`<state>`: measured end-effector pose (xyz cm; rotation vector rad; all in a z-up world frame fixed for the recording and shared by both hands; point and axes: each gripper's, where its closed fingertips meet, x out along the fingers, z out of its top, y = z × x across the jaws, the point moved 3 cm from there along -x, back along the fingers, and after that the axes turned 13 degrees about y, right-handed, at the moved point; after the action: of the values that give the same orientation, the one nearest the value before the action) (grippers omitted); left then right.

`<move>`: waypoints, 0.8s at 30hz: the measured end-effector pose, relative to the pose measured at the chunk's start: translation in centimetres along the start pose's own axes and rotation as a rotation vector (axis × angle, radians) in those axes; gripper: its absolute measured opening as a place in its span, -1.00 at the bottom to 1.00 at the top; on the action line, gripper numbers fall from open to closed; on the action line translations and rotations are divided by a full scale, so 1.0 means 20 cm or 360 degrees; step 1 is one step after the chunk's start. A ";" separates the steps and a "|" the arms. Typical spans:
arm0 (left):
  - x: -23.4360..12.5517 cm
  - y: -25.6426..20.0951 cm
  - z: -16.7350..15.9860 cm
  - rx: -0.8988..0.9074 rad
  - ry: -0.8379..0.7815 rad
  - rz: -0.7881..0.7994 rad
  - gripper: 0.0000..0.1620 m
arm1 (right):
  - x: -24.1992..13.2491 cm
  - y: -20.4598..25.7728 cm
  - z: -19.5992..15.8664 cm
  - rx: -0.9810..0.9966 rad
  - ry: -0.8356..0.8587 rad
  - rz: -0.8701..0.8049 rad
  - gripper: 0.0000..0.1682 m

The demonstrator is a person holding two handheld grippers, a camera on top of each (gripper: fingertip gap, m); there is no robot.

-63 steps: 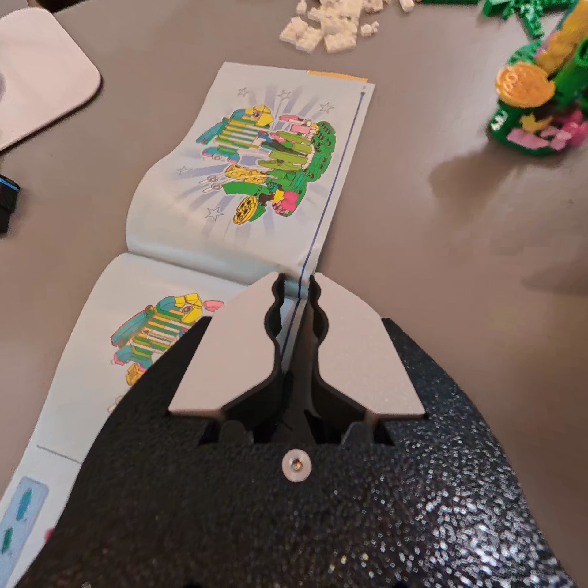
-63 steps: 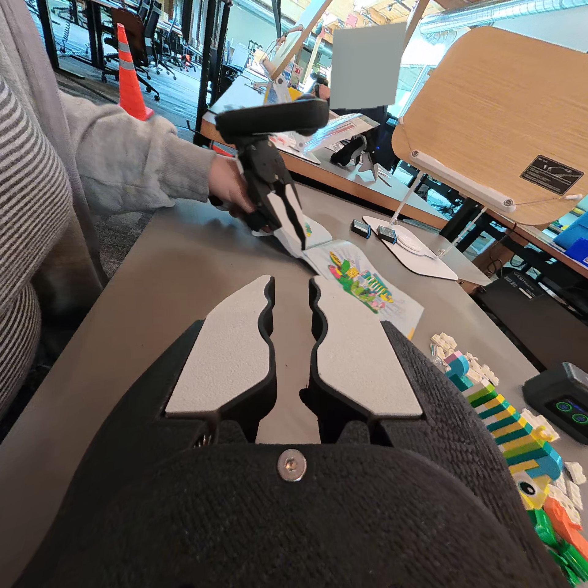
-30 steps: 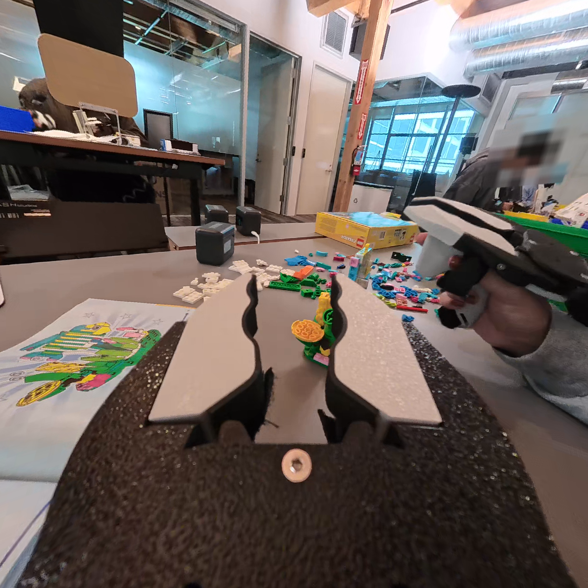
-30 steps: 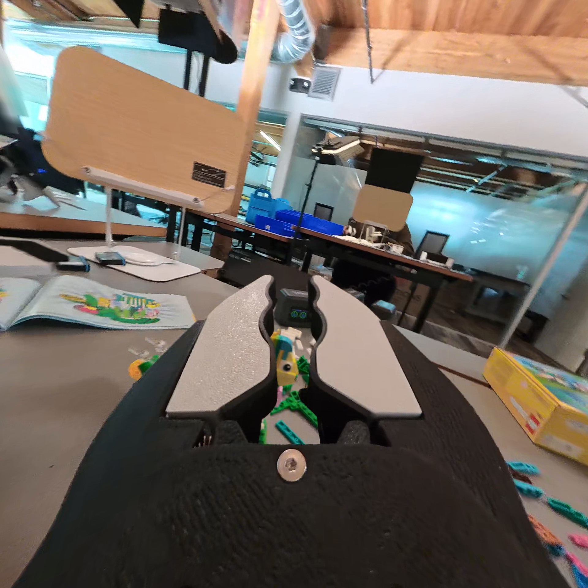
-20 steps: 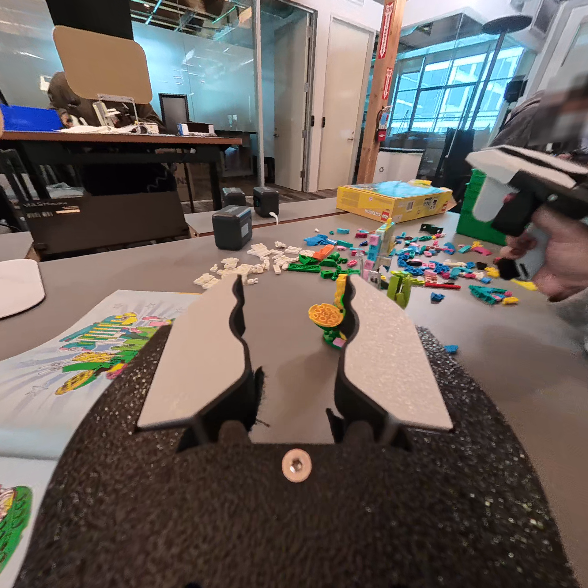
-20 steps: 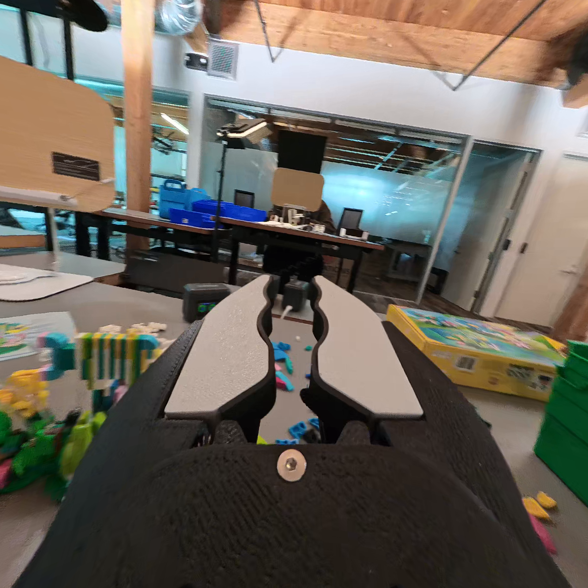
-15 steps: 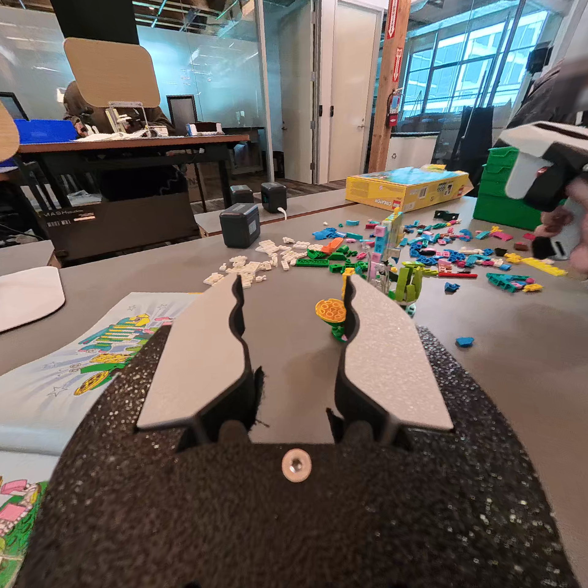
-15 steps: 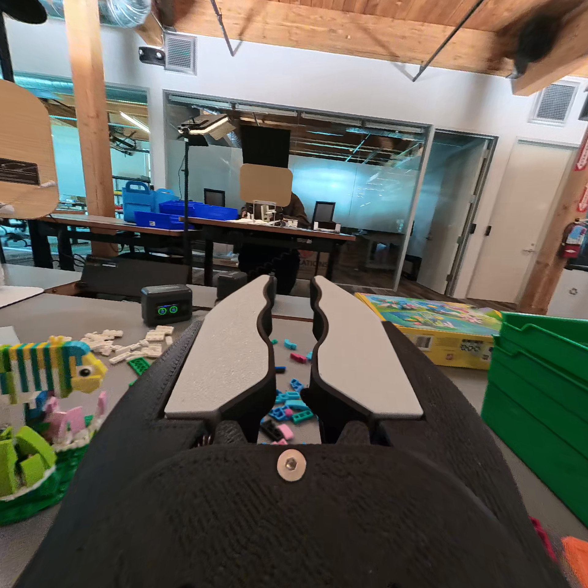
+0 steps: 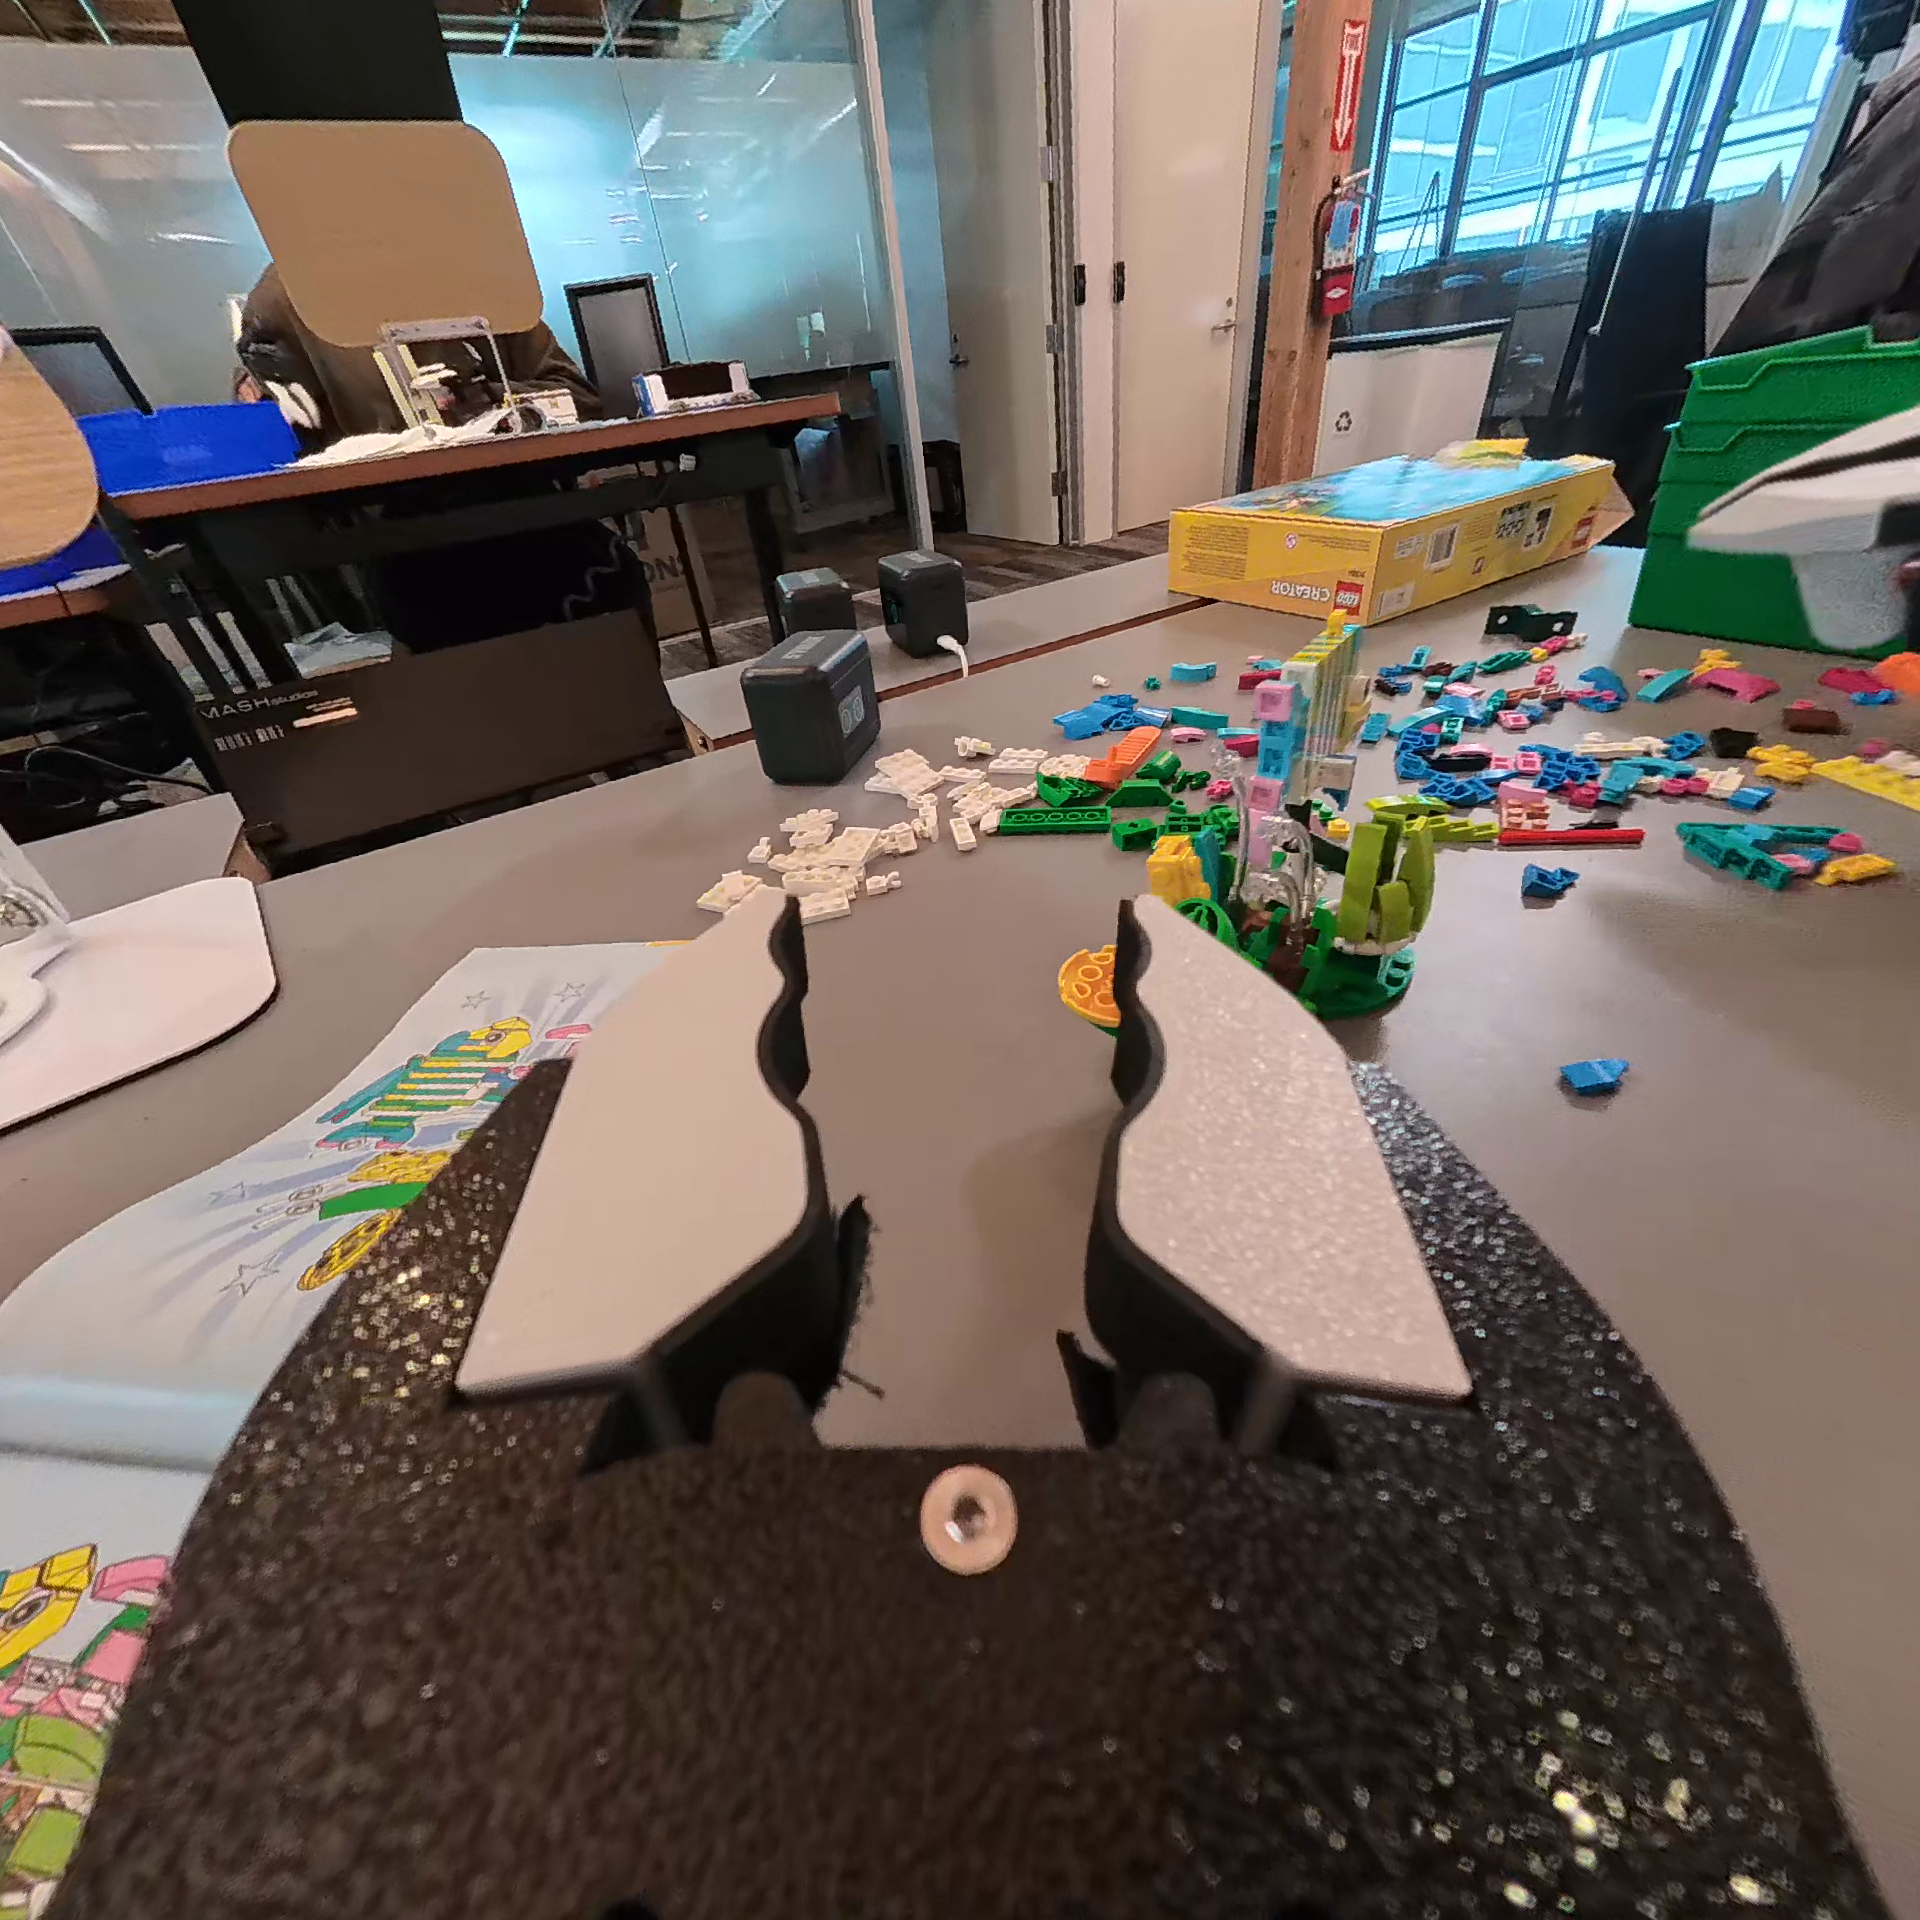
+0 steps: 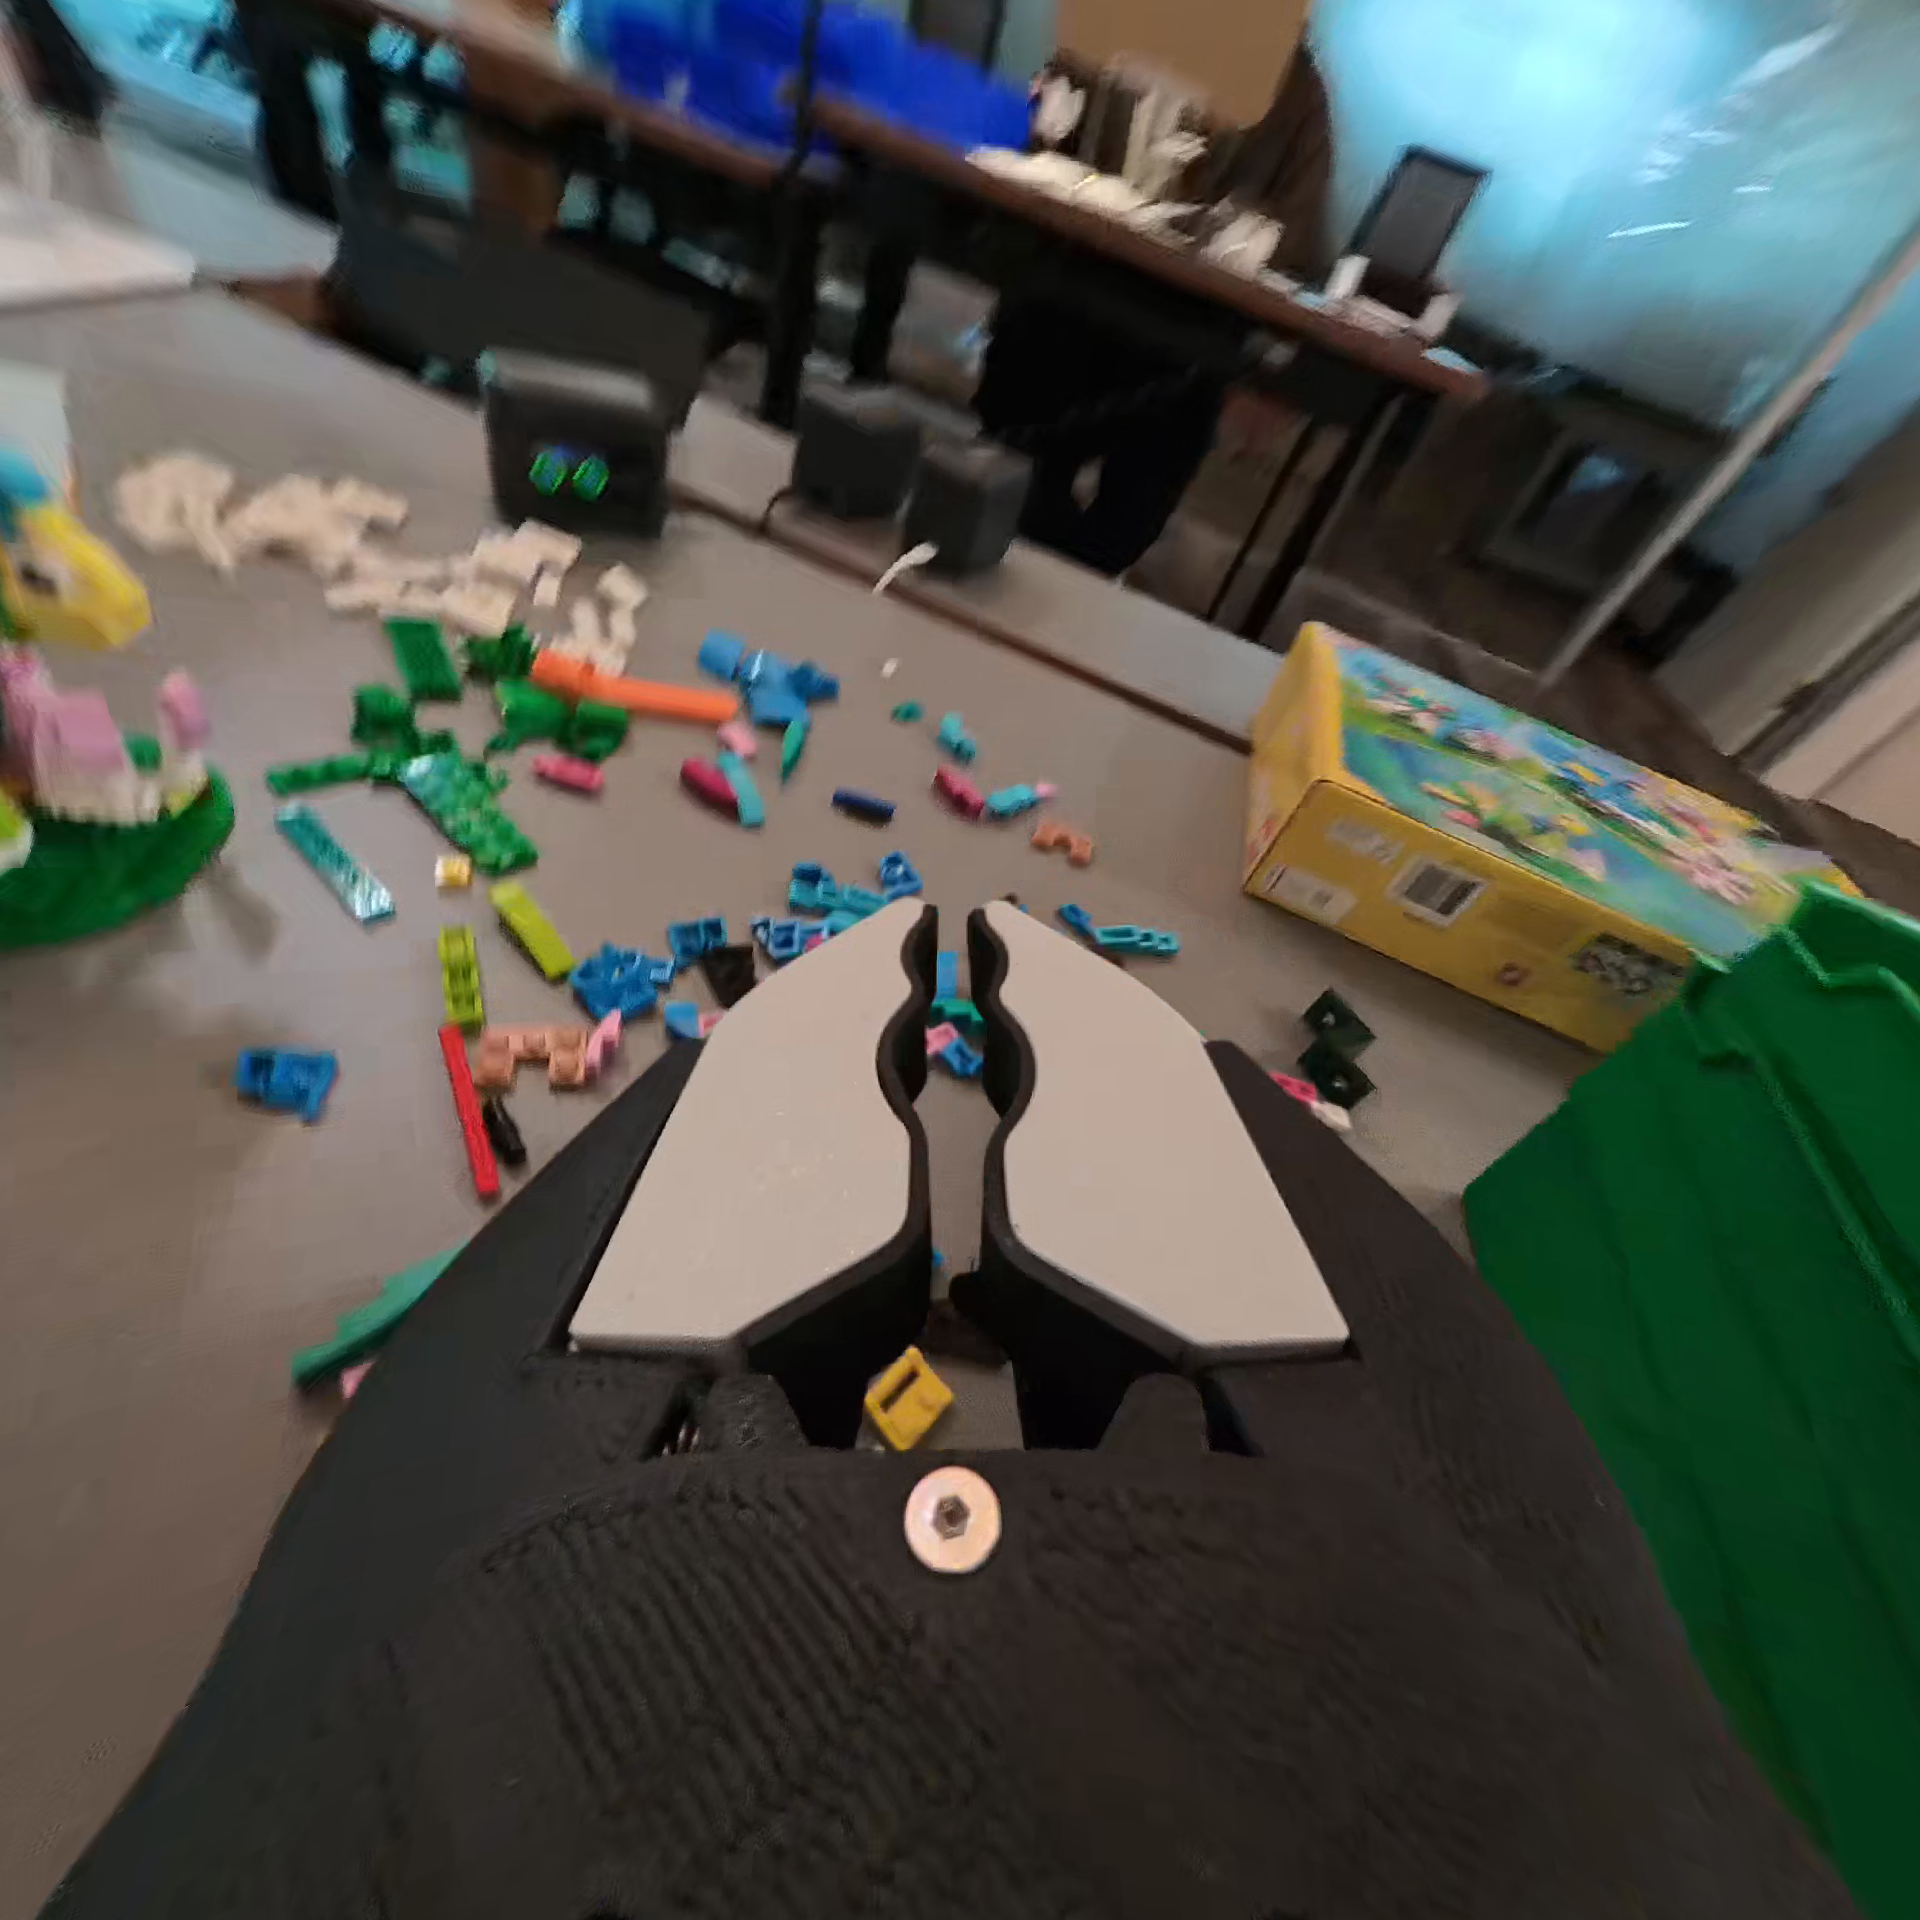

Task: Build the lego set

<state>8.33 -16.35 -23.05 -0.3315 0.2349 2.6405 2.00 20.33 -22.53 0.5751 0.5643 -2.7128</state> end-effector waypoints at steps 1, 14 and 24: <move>0.00 0.00 0.00 0.0012 0.0001 0.0005 -0.31 | 0.03 0.00 -0.01 -0.0110 0.0062 0.0051 -0.96; 0.02 -0.02 0.00 0.0081 0.0023 0.0026 -0.38 | 0.42 0.14 -0.08 -0.1649 0.0833 0.0984 -0.81; 0.03 -0.03 -0.01 0.0128 0.0047 0.0030 -0.41 | 0.51 0.13 -0.09 -0.1905 0.1181 0.1185 -0.86</move>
<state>8.03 -15.66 -23.43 -0.3431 0.3540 2.6378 -5.40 16.56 -29.38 1.0750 1.5483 -1.0736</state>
